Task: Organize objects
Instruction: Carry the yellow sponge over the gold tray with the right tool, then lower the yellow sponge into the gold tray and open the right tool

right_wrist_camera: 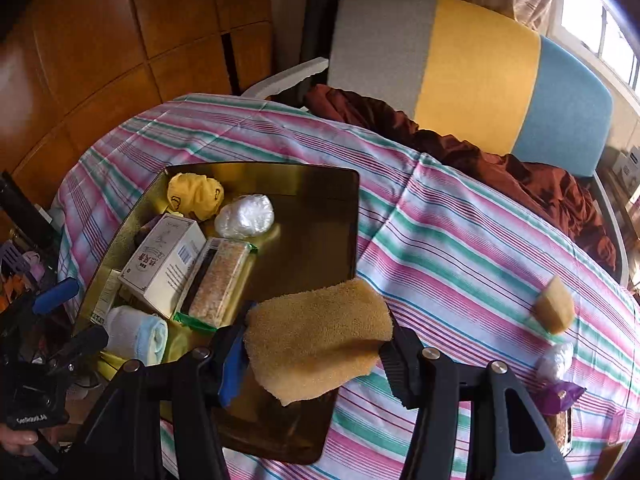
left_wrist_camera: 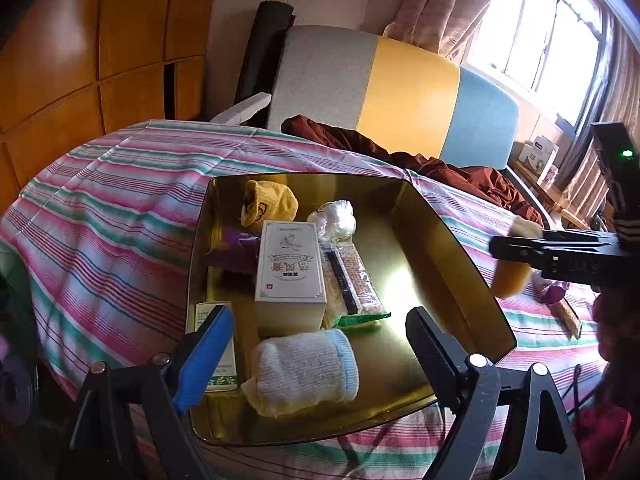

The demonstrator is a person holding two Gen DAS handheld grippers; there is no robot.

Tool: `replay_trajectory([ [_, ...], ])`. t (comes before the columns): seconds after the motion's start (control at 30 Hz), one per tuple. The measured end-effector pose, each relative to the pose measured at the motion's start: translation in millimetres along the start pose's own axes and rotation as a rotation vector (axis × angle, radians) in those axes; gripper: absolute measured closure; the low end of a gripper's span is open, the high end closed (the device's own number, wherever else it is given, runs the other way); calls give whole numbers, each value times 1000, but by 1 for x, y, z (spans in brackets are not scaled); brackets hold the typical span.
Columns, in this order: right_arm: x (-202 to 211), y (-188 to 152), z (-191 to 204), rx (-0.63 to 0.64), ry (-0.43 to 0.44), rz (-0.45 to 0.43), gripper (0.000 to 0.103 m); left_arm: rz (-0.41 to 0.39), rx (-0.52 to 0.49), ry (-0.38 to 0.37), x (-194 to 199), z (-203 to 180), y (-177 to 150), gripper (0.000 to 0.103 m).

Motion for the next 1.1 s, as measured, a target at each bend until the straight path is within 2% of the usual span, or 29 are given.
replay_trajectory([
  [0.2, -35, 25, 18, 40, -4, 41, 45, 10, 16, -5, 0, 10, -4, 14],
  [0.37, -67, 48, 22, 54, -38, 83, 45, 16, 23, -8, -1, 14, -5, 14],
  [0.5, -87, 66, 23, 47, -72, 90, 41, 24, 28, -6, -2, 17, -7, 14],
  [0.53, -90, 70, 23, 40, -69, 90, 34, 24, 28, -5, -2, 17, -7, 14],
  [0.57, -91, 74, 23, 31, -59, 89, 23, 25, 29, -5, -2, 17, -7, 14],
  [0.63, -88, 78, 22, 10, -54, 71, 15, 26, 28, -5, -3, 18, -7, 14],
  [0.67, -85, 78, 21, 4, -53, 59, 15, 27, 29, -2, -3, 18, -8, 14],
  [0.87, -64, 57, 10, -29, -42, 25, 14, 34, 47, -1, -5, 20, -8, 13],
  [1.1, -27, 13, -9, -41, -83, -16, 14, 27, 21, -5, -3, 10, -11, 13],
])
Point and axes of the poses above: each gripper's, at about its wrist camera, not at the fingertips, and x roughly against the way its jaws point, z to its left, y to its top, the point moved 1 cm from there along -x, roughly the way its jaws point, and after that the axes turned 4 degrees about z, right-handed, at the moved point
